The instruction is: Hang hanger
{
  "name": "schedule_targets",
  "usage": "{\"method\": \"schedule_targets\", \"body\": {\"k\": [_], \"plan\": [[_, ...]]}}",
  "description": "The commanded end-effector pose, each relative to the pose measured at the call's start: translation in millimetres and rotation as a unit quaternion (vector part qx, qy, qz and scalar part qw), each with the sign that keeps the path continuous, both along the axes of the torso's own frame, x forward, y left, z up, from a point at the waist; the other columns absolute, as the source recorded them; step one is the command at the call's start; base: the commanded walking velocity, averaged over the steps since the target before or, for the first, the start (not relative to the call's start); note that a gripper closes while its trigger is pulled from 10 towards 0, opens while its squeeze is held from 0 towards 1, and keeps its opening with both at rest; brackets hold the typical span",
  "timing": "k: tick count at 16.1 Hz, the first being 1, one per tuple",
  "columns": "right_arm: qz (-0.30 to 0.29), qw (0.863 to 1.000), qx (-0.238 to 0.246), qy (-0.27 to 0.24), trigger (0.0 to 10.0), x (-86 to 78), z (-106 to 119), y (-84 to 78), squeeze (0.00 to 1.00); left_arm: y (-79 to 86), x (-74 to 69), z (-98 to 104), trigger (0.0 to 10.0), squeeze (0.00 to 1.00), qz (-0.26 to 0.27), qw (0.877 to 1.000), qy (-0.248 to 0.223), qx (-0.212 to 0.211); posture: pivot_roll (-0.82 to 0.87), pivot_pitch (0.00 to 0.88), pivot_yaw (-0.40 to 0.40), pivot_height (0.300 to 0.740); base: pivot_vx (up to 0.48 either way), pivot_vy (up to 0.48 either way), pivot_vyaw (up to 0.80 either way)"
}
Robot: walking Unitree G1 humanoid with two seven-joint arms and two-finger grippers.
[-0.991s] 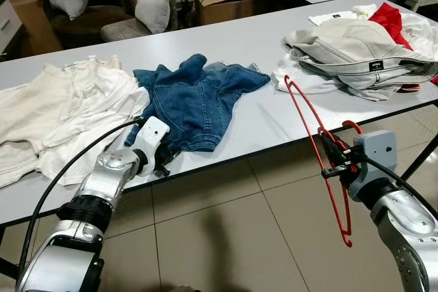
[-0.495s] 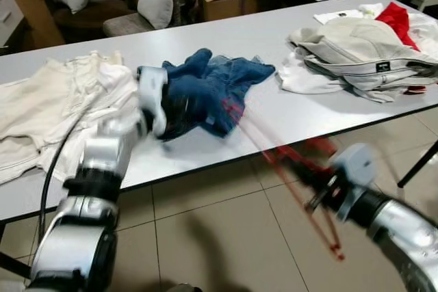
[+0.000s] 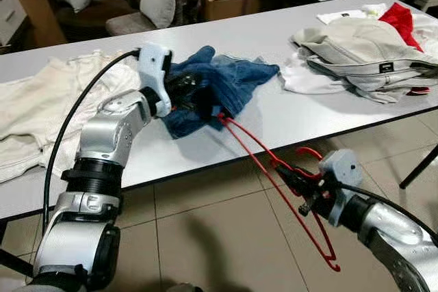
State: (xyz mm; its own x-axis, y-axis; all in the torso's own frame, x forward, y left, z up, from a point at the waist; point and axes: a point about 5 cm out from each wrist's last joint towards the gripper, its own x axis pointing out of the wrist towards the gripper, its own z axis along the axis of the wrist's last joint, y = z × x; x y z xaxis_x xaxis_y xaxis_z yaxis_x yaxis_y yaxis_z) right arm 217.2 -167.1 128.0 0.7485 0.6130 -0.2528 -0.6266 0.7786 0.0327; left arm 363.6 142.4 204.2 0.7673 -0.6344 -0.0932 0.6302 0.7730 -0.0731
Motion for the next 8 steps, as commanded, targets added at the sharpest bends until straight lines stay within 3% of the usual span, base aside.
{"method": "schedule_targets", "body": {"k": [1,4,6,7,8], "plan": [[-0.001,1.000,0.010,0.005,10.0,6.8,-1,1.2,0.00,-7.7,-5.0,5,0.0,0.00,-0.028,1.000,0.004,0.007,-0.21,0.000,0.107,0.740,0.000,0.000,0.00],[-0.016,0.999,0.027,-0.012,10.0,27.7,2,2.6,0.00,-14.4,-8.6,5,0.0,0.00,-0.038,0.999,0.023,0.028,-0.20,0.000,0.105,0.740,0.000,0.000,0.00],[-0.013,0.998,0.059,-0.034,10.0,33.5,17,4.7,0.00,-13.7,-4.3,2,0.0,0.00,-0.008,0.998,0.020,0.054,-0.19,0.000,0.097,0.740,0.000,0.000,0.00],[-0.012,0.995,0.093,-0.044,10.0,33.4,25,5.4,0.00,-9.4,2.2,-2,3.7,0.00,0.033,0.995,0.005,0.095,-0.18,0.000,0.095,0.740,0.000,0.000,0.00],[-0.013,0.991,0.124,-0.051,10.0,32.9,31,4.9,0.00,-7.1,7.3,-5,10.0,0.00,0.063,0.991,-0.011,0.115,-0.18,0.000,0.095,0.740,0.000,0.000,0.00]]}}
